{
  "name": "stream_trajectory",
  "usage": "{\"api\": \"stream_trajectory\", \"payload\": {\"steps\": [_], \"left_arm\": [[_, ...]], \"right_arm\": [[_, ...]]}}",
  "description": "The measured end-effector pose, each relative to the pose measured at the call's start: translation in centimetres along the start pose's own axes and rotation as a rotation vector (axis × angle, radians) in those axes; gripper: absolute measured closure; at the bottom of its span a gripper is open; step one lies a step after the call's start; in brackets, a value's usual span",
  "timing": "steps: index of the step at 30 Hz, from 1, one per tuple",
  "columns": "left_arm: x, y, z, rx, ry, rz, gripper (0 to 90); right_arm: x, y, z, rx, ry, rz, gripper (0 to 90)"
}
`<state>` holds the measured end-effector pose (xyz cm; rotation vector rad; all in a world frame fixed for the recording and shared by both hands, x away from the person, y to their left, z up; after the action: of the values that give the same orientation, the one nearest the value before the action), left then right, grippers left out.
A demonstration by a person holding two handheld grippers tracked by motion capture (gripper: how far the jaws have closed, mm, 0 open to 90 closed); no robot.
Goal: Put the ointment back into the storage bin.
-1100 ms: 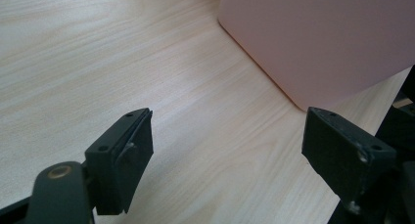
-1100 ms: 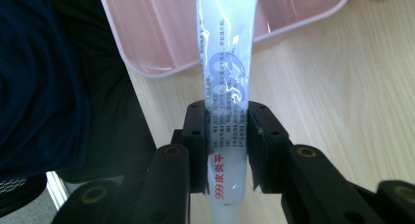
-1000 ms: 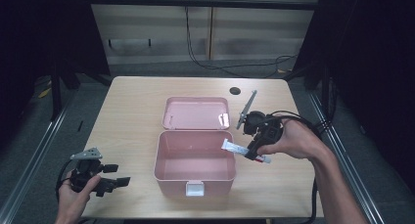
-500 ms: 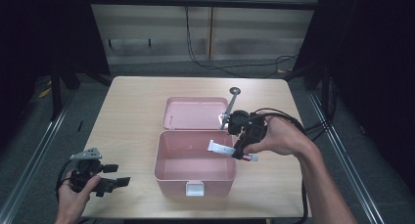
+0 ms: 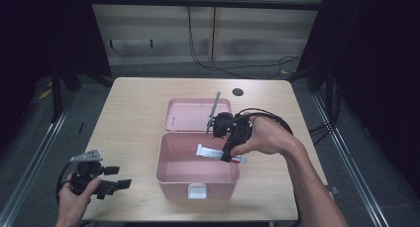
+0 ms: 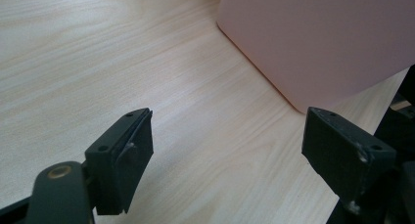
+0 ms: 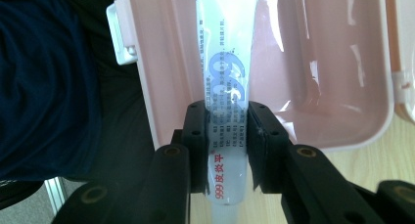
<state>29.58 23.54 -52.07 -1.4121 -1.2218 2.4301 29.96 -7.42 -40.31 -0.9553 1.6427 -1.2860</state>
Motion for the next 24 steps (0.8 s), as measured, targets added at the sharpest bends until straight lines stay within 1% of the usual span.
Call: {"api": "stream_trajectory", "payload": {"steps": [3, 4, 6, 8, 13, 16, 18, 19, 20, 21, 22, 24], "left_arm": [[0.0, 0.0, 0.0, -0.001, -0.006, 0.004, 19.1], [0.0, 0.0, 0.0, -0.002, -0.001, 0.0, 19.1], [0.0, 0.0, 0.0, 0.001, -0.003, 0.002, 19.1], [0.0, 0.0, 0.0, 0.0, -0.003, 0.002, 19.1], [0.0, 0.0, 0.0, 0.001, 0.001, -0.001, 19.1], [0.0, 0.0, 0.0, 0.002, -0.001, 0.0, 19.1], [0.0, 0.0, 0.0, 0.005, 0.0, -0.001, 19.1], [0.0, 0.0, 0.0, 0.004, 0.001, -0.002, 19.1], [0.0, 0.0, 0.0, 0.002, 0.0, -0.001, 19.1], [0.0, 0.0, 0.0, 0.003, -0.004, 0.001, 19.1], [0.0, 0.0, 0.0, 0.003, -0.004, 0.0, 19.1], [0.0, 0.0, 0.0, 0.003, -0.003, 0.001, 19.1]], "right_arm": [[-0.7, 0.2, -0.5, 0.0, -0.003, -0.007, 71.8], [-0.7, 0.2, -0.5, 0.0, -0.003, -0.007, 71.8], [-1.5, 0.3, -0.6, -0.005, -0.017, 0.0, 71.8], [-1.6, 0.4, -0.7, -0.006, -0.016, 0.0, 71.8], [-2.2, 1.1, -0.7, -0.016, -0.027, -0.021, 71.8], [-2.7, 1.5, -0.7, -0.021, -0.045, -0.024, 71.8], [-2.9, 1.8, -0.8, -0.023, -0.047, -0.026, 71.8], [-3.1, 1.9, -0.9, -0.028, -0.049, -0.039, 71.8], [-3.3, 2.1, -0.9, -0.029, -0.055, -0.035, 71.8], [-3.4, 2.2, -0.9, -0.029, -0.063, -0.041, 71.8], [-3.6, 2.3, -1.1, -0.032, -0.061, -0.041, 71.8], [-4.0, 2.8, -1.3, -0.04, -0.077, -0.051, 71.8]]}}
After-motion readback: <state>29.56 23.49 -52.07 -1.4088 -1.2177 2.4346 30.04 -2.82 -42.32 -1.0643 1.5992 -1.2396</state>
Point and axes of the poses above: each handheld gripper's, and its own axes: y roughly forward along the jaws, x roughly out of its underside, z roughly to its right, the point moved 10 cm from there along y, roughly forward along the jaws, and after that the axes turned 6 degrees about y, right-handed, at the moved point
